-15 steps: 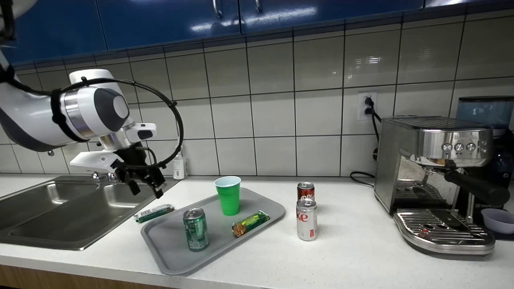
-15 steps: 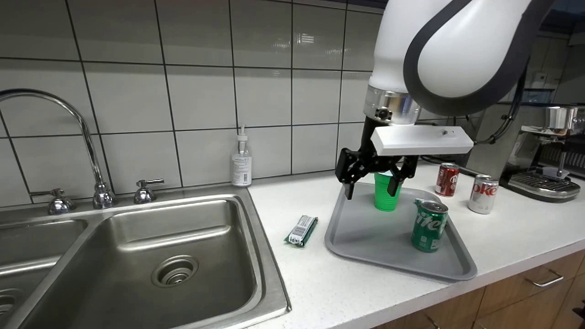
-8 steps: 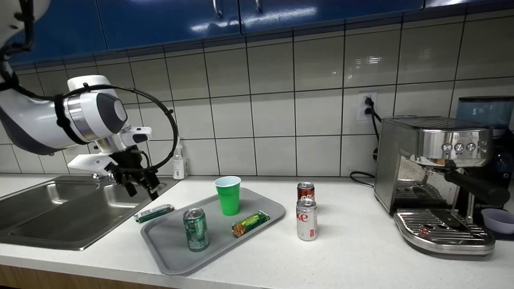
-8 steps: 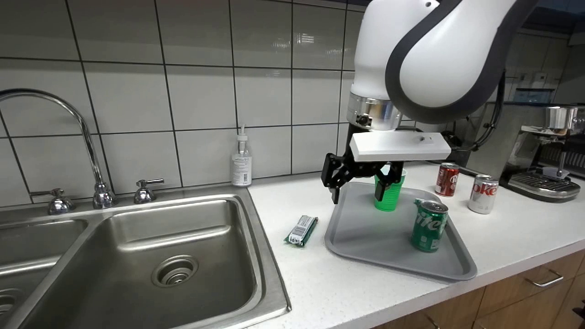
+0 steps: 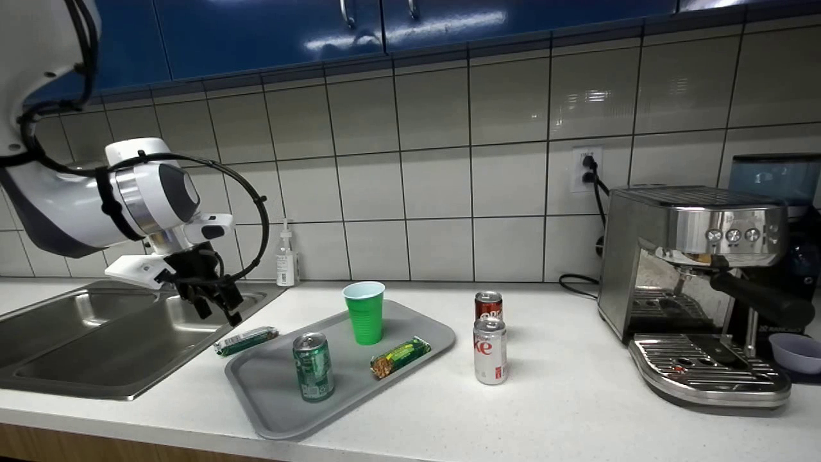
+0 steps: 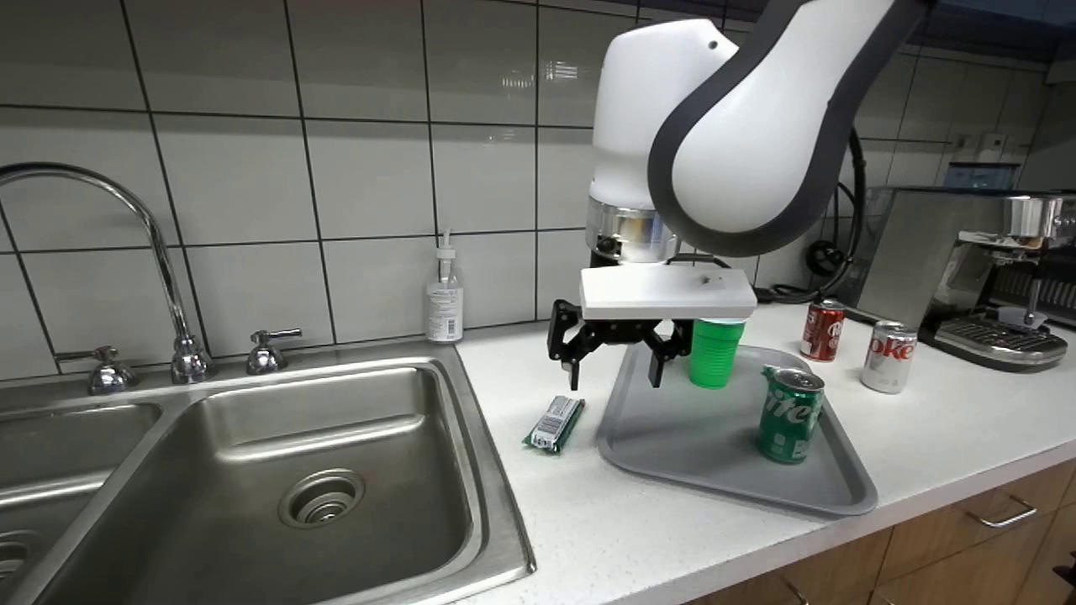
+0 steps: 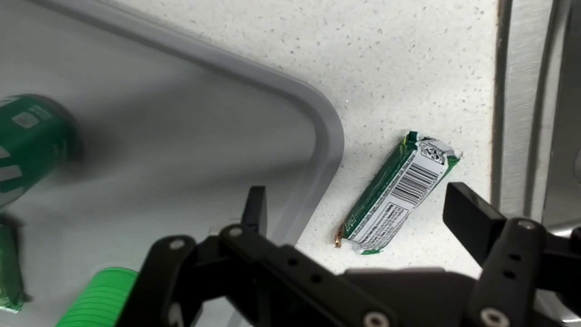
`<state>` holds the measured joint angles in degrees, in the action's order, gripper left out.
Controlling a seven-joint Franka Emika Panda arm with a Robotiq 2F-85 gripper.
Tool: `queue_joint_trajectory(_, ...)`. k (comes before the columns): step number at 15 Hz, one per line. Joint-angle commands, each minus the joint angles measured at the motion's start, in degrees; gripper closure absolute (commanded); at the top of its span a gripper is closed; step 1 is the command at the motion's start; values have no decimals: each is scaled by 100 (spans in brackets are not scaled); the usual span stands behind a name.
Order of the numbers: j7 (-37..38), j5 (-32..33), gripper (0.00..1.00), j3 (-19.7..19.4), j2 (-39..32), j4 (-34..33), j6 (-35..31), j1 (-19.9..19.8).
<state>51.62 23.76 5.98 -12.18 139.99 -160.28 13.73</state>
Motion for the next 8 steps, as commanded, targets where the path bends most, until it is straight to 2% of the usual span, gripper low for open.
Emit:
queue_joint_trajectory(1, 449, 206, 0, -120, -454, -569, 272, 230)
queue_joint_trajectory(5, 572, 173, 0, -238, -880, -1028, 385, 406)
queue_joint_trajectory(6, 453, -15, 0, -456, -965, -1127, 397, 652)
queue_joint_trajectory(8, 430, -83, 0, -578, -1150, -1332, 424, 791)
